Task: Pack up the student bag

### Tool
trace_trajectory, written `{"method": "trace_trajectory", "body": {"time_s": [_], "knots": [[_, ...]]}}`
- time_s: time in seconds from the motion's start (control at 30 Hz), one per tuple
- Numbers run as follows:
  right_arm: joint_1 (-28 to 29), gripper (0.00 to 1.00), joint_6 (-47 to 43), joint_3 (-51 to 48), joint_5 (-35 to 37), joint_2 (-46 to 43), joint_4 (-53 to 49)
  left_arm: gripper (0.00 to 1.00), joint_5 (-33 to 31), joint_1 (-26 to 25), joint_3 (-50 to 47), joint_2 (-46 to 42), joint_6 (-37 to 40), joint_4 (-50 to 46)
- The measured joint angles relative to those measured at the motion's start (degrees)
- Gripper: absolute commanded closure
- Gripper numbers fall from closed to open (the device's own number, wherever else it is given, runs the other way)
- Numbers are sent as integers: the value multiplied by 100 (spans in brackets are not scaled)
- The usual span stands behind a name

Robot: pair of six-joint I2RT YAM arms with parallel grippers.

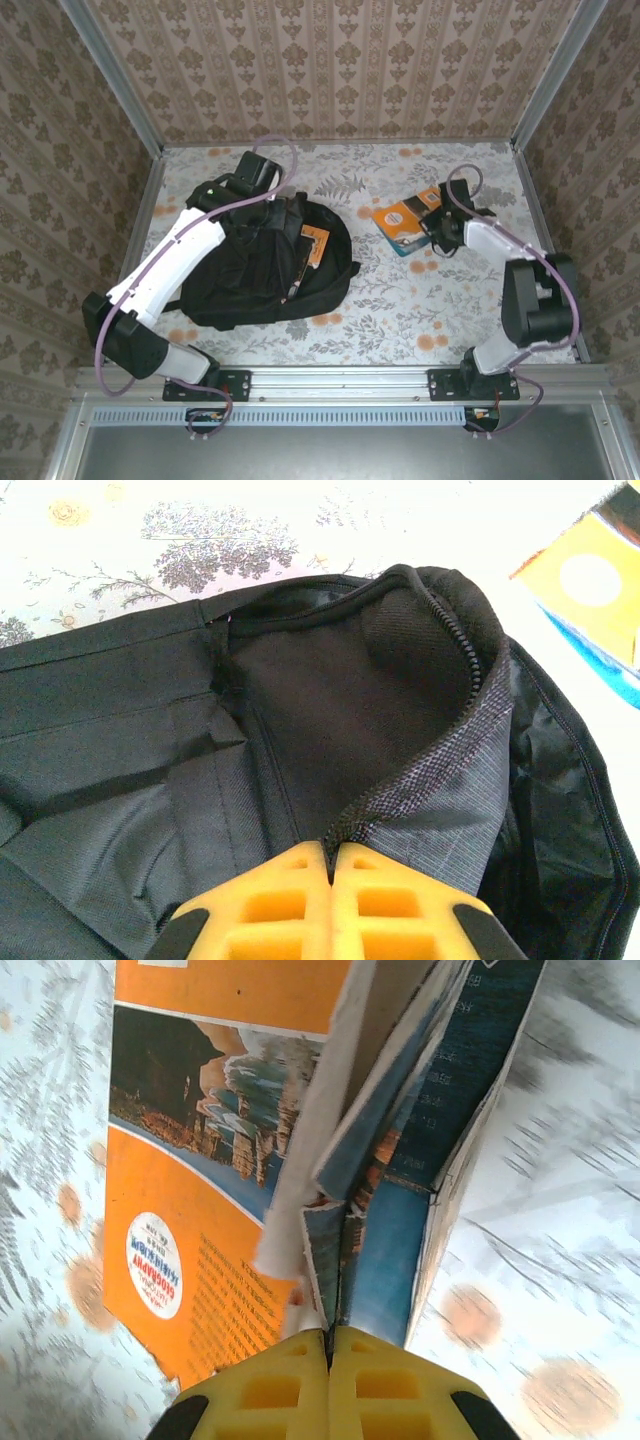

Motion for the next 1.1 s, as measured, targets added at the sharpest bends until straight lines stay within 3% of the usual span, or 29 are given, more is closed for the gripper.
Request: {"method": "trace_trajectory", "body": {"time_s": [0.17,0.27,0.43,0.57,0.8,1.1], "knots": [[0,100,107,-1423,0,-1532,-66,46,184,-210,125,216,120,103],[0,100,162,-2133,83,-2577,-330,30,260,-402,442,420,238,107],[-2,97,236,-2745,306,-3810,-811,25,343,-831,1519,1084,455,164],[-76,59,181,-2780,407,-3733,-984,23,588,-1257,2745,2120,476,149],[-289,25,103,-2603,468,-3314,-1078,19,1182,-1790,4666,4323,334,-61],[-922,25,293,-2806,-195,-2444,-127,16,2050,-1882,4822,5720,-111,-61]]}}
